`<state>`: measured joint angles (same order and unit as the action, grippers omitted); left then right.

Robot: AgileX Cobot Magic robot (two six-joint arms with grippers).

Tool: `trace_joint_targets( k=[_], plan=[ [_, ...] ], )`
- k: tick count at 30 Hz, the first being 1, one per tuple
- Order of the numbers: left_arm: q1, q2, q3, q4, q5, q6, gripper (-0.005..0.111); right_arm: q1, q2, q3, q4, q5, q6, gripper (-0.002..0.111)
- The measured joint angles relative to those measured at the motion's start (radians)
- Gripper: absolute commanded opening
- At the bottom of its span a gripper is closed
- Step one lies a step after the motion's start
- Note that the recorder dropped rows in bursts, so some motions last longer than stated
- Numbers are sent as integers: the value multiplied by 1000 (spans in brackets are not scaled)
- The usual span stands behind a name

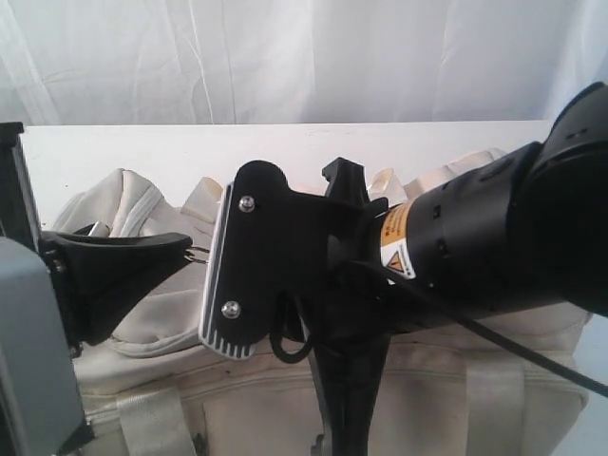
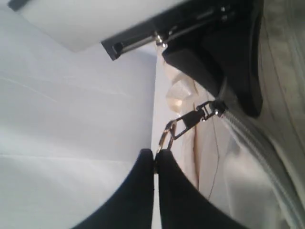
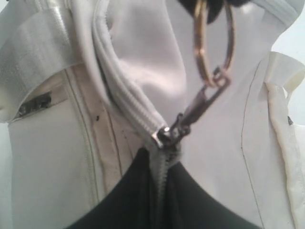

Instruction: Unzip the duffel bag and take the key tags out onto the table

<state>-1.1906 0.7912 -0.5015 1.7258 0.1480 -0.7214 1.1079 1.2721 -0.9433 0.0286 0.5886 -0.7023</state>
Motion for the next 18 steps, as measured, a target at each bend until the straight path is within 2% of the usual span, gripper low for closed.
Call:
trace_joint_targets(
  k=[4, 7, 13, 18],
  plan=[
    [0, 2, 0, -8, 66, 99, 0, 0, 0, 0, -9, -18, 2, 0],
    [0, -2, 0, -70, 76, 161, 0, 0, 0, 0, -47, -20, 46, 0],
    [0, -76, -1, -290, 84, 339, 0, 6, 2, 0, -226, -16, 237, 0],
    [0, -165, -5, -530, 205, 545, 0, 9, 5, 0, -349, -16, 370, 0]
  ],
)
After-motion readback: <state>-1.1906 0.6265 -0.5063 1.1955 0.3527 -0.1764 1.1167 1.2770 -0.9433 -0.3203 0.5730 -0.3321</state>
